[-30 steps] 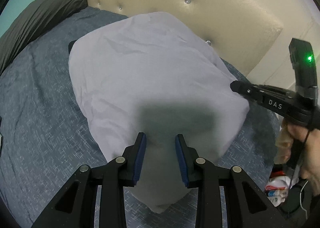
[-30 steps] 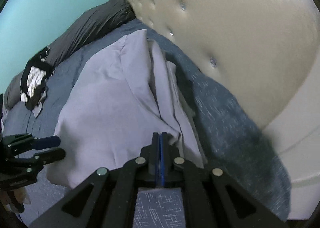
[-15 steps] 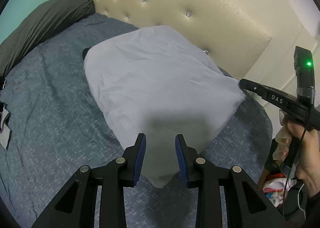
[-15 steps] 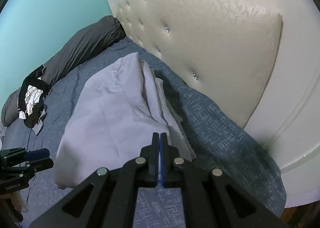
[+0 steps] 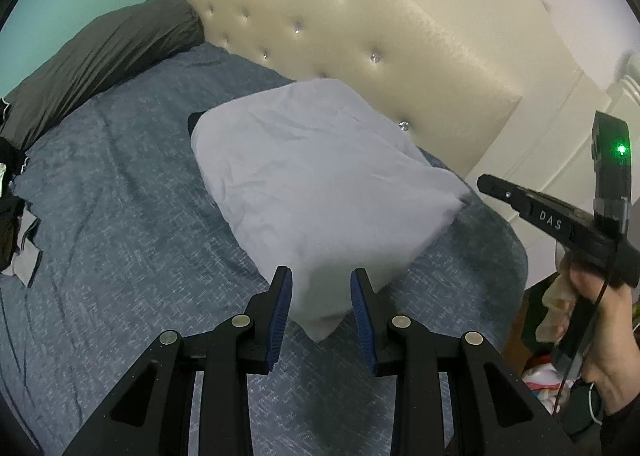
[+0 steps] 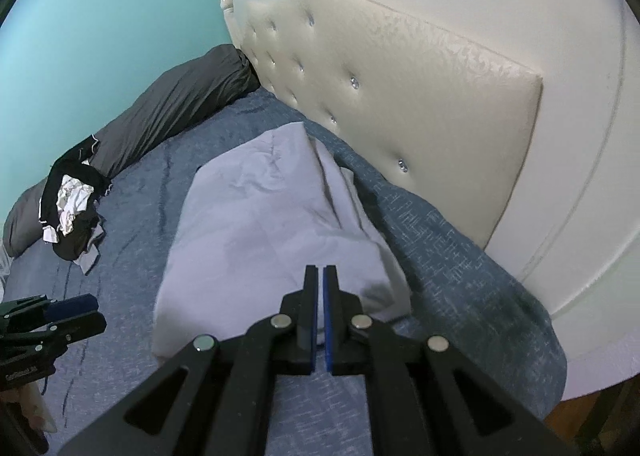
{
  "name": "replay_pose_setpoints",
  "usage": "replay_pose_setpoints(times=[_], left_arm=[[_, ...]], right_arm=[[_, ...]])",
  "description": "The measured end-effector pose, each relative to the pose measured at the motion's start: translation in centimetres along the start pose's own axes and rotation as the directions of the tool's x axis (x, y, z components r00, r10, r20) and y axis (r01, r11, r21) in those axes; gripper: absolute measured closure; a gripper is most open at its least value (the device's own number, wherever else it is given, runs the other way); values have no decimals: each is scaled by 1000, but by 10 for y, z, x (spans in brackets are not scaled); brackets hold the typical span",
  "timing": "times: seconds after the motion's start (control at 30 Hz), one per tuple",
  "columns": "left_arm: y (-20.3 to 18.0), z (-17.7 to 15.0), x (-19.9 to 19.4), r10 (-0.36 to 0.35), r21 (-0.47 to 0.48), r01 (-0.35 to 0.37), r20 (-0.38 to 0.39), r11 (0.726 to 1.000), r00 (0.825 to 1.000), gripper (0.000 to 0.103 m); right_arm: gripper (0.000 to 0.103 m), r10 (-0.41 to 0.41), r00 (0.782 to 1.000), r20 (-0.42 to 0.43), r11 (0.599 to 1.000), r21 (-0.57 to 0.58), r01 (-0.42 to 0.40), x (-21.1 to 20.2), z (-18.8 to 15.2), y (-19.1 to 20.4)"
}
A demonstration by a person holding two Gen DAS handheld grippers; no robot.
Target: Fold clothes
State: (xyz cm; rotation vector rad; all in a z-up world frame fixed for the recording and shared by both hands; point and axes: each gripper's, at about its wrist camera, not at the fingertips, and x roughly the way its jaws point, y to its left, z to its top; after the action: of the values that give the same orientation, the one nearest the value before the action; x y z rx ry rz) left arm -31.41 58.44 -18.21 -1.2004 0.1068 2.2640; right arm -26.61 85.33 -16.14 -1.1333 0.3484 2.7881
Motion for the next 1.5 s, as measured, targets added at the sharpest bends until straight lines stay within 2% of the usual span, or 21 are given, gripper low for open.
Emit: replay_pose_setpoints(times=[0.53,0.77,1.13,1.4,1.5], left_arm=[[-16,-17,-62,11,-5,-11,46,1000,999,70],[-24,-26,-90,14,-6,-14,69,1000,998,69],[-35,-44,-129,15,-1,-15,95,1000,995,69],[-44,-59,-160,19,6,-20,118,1000,993,69],[-48,-65,-172,19,9,-20,130,1000,991,69]], right_arm=[[101,-10,997,71,999,49,7,-80,-16,27],[100,-17,995,94,999,36,13,-113,-24,42],[91,-14,994,112,999,45,9,-154,-41,57],[79,-10,991,136,999,46,4,-191,-55,68],[78,-6,990,143,999,42,-1,-205,-61,73]])
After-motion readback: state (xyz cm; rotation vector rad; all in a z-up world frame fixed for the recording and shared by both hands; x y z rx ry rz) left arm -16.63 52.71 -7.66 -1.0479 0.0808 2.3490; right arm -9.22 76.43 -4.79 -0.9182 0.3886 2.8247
